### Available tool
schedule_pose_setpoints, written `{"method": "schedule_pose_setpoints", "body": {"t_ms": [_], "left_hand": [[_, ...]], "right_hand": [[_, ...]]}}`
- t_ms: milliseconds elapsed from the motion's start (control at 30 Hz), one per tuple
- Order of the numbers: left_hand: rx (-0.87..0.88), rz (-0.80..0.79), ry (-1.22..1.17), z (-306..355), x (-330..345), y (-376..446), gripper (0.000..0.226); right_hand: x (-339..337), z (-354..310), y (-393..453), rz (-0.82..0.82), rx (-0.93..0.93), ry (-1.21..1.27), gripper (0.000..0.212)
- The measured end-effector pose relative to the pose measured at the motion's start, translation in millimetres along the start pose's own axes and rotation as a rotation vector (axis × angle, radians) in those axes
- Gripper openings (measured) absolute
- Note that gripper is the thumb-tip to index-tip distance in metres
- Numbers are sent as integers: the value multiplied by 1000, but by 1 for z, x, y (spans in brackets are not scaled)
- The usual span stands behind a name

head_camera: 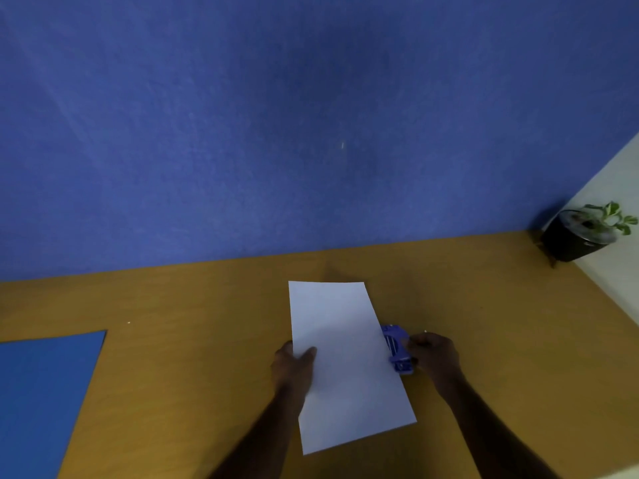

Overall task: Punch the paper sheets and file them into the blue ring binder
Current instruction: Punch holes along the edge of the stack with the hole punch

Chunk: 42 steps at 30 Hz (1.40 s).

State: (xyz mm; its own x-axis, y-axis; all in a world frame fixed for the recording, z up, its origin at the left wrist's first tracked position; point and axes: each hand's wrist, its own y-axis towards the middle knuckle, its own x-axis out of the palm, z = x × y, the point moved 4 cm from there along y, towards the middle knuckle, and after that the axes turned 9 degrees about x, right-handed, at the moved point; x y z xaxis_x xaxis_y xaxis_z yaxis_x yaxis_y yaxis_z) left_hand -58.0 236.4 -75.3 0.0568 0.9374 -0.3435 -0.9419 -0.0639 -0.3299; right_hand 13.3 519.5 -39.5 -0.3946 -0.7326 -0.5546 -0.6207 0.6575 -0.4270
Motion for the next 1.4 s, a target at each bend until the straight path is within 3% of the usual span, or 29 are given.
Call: {"method": "schedule_pose_setpoints", "body": {"t_ms": [500, 833, 1100, 1400], "left_hand": [[33, -36, -3, -9, 9, 0, 62], [18, -54, 13, 0, 7, -6, 72], [-12, -50, 24, -29, 16, 7, 80], [17, -46, 41, -11, 13, -3, 70]], "right_hand": [[1, -3, 7, -26, 15, -57, 12], [0, -7, 4, -46, 11, -35, 11], [0, -10, 3, -71, 0, -28, 9], [1, -7, 8, -74, 40, -29, 11]]}}
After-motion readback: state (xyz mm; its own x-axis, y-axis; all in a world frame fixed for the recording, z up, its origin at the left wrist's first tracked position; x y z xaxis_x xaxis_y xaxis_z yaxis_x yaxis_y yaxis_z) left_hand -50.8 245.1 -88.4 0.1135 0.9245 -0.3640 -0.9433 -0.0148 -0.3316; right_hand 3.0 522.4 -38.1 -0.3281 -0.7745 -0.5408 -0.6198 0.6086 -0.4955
